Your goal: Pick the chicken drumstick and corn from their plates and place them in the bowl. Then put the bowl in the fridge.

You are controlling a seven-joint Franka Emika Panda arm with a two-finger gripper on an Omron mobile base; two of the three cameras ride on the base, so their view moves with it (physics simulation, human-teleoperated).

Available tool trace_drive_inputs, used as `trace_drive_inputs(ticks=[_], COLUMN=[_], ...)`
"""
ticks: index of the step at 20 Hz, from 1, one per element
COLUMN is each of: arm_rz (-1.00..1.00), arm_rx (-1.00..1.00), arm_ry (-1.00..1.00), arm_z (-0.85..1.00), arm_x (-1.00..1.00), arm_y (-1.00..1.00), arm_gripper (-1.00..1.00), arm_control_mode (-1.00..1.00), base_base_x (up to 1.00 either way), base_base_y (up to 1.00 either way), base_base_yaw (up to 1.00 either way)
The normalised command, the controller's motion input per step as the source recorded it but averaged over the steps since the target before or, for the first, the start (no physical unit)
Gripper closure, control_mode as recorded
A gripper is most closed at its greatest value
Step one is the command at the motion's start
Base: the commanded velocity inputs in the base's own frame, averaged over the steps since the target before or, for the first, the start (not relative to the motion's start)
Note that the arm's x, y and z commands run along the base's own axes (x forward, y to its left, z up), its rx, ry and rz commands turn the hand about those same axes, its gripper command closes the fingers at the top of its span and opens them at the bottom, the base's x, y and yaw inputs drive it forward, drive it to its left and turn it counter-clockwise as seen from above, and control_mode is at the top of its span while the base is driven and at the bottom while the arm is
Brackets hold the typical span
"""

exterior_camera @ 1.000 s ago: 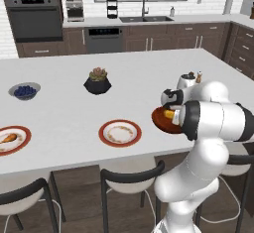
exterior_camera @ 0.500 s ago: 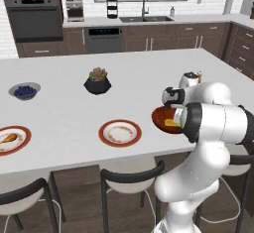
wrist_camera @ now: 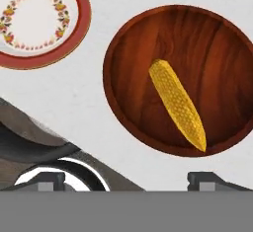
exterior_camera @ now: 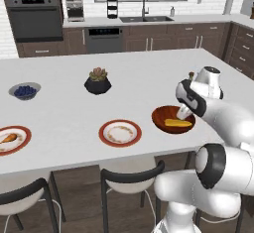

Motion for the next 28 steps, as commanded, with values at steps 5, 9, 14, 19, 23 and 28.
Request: trace_drive_inputs(ticks=[5,9,14,19,23,28], arm_rz=[-0.32,0.0,0.0,0.0,0.0,0.0], arm_rx=[0.07,-0.01,0.0,0.0,0.0,0.0], arm_ry=[0.11,-0.01,-0.04,0.0,0.0,0.0], arm_z=[0.46,0.11,0.0,0.0,0.0,0.0], arm_x=[-0.68,-0.97,-0.4,0.0,0.0,0.0], arm_y=[0.53,0.26,0.02,0.0,0.0,0.0], arm_gripper=[-1.0,-1.0,-1.0,-1.0,-1.0,-1.0], arm_control_mode=[-1.0,-1.0,1.0,1.0,1.0,1.0], base_base_x=[0.0,0.0,-0.51,-0.63,-0.51,-0.09], base_base_y=[0.0,0.0,0.42,1.0,1.0,1.0], base_base_yaw=[0.0,0.0,-0.03,-0.18,-0.15,-0.11])
